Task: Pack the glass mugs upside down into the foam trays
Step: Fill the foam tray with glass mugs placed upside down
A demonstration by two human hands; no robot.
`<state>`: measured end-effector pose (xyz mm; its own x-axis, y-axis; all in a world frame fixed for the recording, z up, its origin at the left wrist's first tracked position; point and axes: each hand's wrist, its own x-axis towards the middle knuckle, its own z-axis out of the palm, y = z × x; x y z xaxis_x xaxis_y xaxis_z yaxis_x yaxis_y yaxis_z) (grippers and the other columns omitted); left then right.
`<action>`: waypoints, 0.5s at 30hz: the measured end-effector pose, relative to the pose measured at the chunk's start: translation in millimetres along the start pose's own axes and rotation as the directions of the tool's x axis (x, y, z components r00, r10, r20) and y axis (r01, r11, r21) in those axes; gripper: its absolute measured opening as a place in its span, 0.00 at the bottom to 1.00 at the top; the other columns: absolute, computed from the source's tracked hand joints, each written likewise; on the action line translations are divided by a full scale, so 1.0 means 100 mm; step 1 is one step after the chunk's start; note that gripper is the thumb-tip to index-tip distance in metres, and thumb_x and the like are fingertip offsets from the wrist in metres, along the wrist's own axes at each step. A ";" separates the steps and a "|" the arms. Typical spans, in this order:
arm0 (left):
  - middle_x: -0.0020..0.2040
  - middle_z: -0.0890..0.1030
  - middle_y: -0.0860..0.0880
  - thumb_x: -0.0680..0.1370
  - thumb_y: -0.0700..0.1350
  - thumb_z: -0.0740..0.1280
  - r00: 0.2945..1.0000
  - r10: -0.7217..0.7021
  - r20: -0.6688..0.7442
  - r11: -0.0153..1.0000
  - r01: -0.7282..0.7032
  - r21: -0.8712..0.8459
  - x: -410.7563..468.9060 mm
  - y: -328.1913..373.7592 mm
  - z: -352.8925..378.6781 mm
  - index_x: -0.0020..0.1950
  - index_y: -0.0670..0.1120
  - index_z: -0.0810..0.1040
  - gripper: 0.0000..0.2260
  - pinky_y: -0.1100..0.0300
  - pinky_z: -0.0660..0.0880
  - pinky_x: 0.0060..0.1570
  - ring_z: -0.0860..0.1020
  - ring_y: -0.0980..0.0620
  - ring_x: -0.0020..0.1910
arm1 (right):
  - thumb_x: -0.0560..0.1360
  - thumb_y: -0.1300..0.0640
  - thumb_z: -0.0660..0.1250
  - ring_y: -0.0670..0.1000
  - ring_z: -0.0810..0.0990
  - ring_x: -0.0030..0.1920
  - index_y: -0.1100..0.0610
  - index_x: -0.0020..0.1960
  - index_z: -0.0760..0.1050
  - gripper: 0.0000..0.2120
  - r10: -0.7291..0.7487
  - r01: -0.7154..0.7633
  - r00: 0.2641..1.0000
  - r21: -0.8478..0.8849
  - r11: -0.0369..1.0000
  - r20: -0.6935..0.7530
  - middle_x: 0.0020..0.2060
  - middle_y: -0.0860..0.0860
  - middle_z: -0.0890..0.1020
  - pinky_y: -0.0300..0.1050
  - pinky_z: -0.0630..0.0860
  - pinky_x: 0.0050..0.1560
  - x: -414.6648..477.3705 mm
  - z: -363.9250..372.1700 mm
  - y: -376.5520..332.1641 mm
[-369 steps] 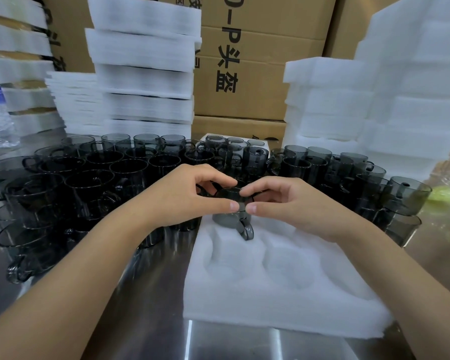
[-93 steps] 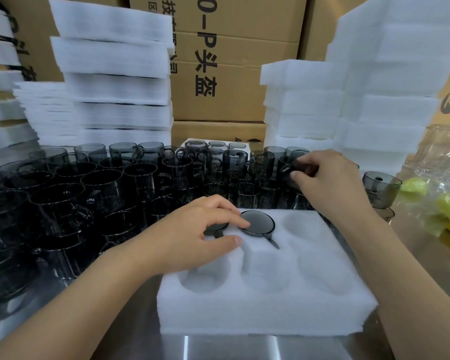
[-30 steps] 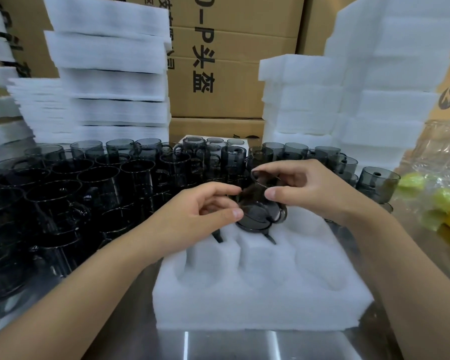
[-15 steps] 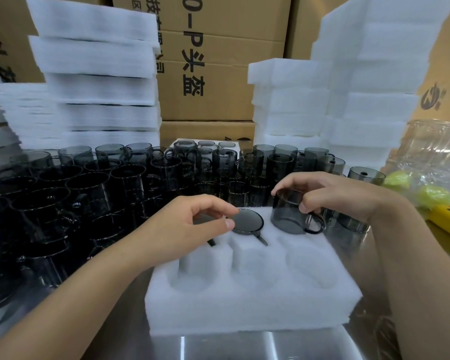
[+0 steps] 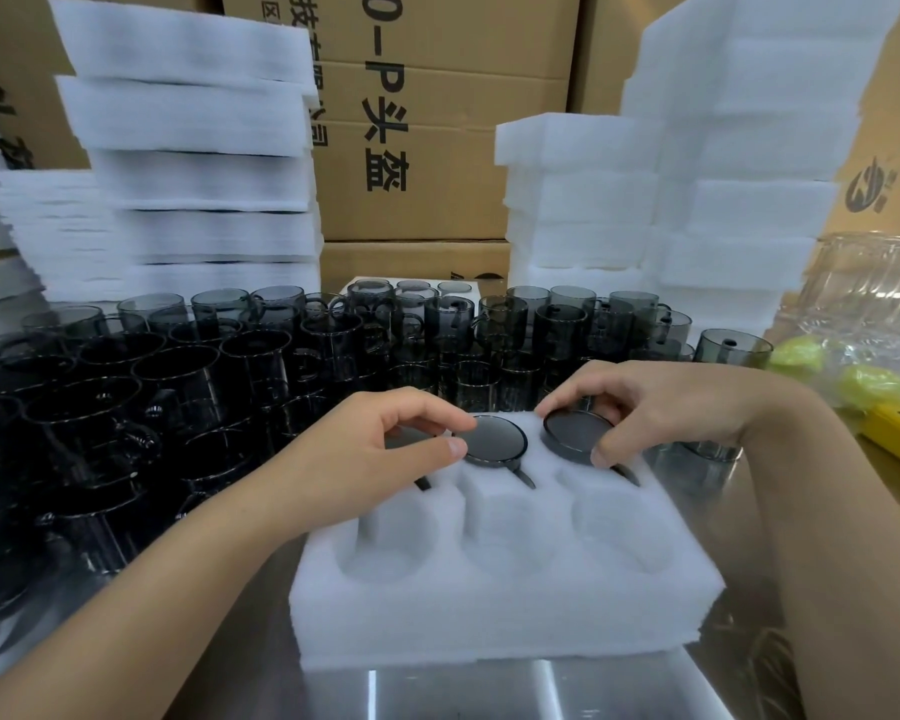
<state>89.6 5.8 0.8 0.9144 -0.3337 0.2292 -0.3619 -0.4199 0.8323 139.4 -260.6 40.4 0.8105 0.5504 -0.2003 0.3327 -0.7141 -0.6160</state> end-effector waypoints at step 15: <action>0.58 0.75 0.68 0.75 0.58 0.67 0.984 0.037 0.174 0.957 -0.085 0.276 -0.02 0.00 -0.04 0.57 0.70 0.74 0.12 0.59 0.68 0.65 0.71 0.65 0.61 | 0.54 0.39 0.74 0.44 0.74 0.44 0.34 0.54 0.79 0.26 -0.026 0.025 1.000 -0.064 0.998 -0.010 0.42 0.30 0.73 0.42 0.70 0.51 -0.02 -0.04 0.01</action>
<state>88.4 9.3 2.4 0.8550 -0.4904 0.1686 -0.4739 -0.6070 0.6379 140.6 -264.1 43.1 0.8063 0.5644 -0.1770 0.3830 -0.7262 -0.5709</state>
